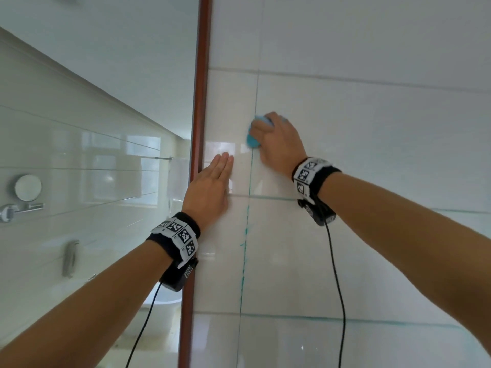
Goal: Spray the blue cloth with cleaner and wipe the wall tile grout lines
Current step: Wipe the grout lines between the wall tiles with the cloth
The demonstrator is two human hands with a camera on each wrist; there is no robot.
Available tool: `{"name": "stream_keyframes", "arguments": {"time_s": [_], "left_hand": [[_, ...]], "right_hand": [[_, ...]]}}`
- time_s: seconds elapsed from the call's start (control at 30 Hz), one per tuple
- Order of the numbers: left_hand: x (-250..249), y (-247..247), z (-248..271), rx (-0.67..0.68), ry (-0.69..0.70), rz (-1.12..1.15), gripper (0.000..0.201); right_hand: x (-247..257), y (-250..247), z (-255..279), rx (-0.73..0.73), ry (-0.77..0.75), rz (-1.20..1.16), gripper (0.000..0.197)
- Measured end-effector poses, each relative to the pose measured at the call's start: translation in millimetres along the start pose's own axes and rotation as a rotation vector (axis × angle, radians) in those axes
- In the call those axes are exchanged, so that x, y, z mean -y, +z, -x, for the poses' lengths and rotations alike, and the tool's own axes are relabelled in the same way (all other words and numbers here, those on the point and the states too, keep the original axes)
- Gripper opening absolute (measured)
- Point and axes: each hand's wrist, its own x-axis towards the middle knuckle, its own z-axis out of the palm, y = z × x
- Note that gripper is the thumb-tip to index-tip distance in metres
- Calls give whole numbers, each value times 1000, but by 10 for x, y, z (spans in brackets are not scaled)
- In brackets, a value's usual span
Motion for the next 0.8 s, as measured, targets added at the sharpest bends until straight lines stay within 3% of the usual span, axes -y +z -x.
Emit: {"name": "stream_keyframes", "arguments": {"time_s": [0.13, 0.2, 0.23, 0.33, 0.4, 0.5, 0.67, 0.8], "left_hand": [[-13, -31, 8, 20, -16, 7, 72], [-16, -54, 14, 28, -12, 4, 72], [-22, -70, 14, 32, -7, 6, 71], [-20, -106, 13, 34, 1, 16, 70], [-10, -100, 11, 29, 6, 21, 70], [18, -58, 8, 32, 12, 15, 72], [19, -27, 2, 25, 6, 20, 72], [40, -10, 9, 17, 22, 9, 73]], "right_hand": [[-28, -6, 242, 89, -337, 32, 30], [-144, -82, 112, 123, -400, 77, 30], [-208, -128, -3, 105, -339, 84, 29], [-358, -268, -414, 16, 66, 33, 25], [-372, -272, -561, -2, 143, 18, 26], [-282, -180, -486, -46, 138, 7, 27], [-3, -38, -10, -54, -75, -12, 26], [172, 19, 315, 26, -207, -13, 26]]}}
